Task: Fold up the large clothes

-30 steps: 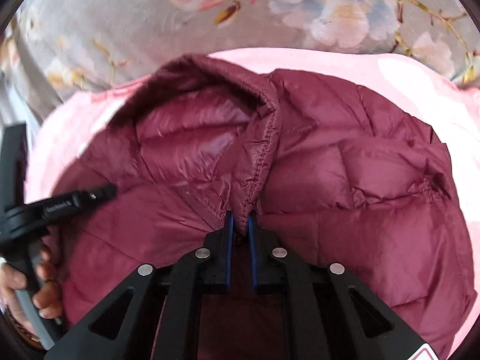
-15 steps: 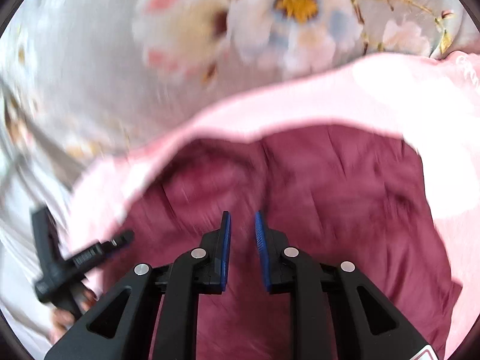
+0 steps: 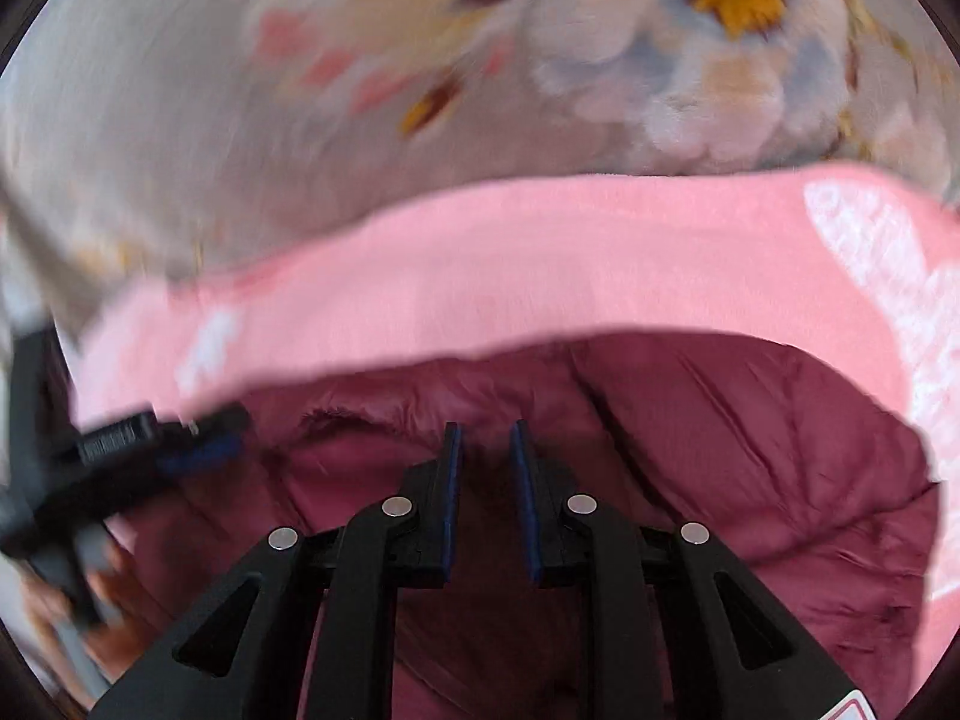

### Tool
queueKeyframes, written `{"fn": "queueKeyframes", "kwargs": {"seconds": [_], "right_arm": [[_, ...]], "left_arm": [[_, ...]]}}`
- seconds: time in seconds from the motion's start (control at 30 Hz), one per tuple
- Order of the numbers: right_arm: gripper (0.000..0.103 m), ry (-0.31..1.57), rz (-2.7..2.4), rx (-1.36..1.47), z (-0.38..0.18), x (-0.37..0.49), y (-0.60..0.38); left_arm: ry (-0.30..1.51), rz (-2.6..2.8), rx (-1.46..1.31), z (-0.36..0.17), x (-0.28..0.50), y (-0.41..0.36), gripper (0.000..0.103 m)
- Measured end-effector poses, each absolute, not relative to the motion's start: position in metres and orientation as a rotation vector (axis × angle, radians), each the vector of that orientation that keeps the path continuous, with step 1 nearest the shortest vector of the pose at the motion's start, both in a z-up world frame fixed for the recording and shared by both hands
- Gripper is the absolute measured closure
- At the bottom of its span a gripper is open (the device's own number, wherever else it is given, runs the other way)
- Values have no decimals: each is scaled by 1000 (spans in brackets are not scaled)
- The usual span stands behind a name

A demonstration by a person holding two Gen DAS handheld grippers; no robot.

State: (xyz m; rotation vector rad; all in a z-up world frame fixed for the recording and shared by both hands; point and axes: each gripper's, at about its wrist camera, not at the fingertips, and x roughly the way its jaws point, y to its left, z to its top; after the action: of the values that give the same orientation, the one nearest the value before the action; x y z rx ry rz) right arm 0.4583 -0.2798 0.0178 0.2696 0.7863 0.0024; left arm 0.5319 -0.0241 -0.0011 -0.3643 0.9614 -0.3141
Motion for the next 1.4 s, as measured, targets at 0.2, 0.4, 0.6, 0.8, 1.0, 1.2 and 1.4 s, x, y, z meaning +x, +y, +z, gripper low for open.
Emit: {"fn": "queueKeyframes", "kwargs": {"seconds": [0.2,0.4,0.6,0.8,1.0,1.2,1.4], "right_arm": [[93,821,-53,103,-4,443,-276],[94,798,-50,99,-16,445,-279],[94,783,-50,107,-17,445,-279],[95,777,-36,131,-17,443,-282],[95,775,-32,139,-17,443,-283],[95,774,-37,135,-16,443,-283],[95,774,-69,85,-15,445,-274]], "left_arm": [[924,-250,-40,-20,515,-53,70],[856,-208,70,-26,510,-66,70],[818,-204,75,-29,507,-64,70],[807,-194,94,-28,503,-70,69],[804,-191,100,-29,503,-71,69],[801,-189,106,-28,503,-71,69],[797,-165,143,-29,504,-75,68]]}}
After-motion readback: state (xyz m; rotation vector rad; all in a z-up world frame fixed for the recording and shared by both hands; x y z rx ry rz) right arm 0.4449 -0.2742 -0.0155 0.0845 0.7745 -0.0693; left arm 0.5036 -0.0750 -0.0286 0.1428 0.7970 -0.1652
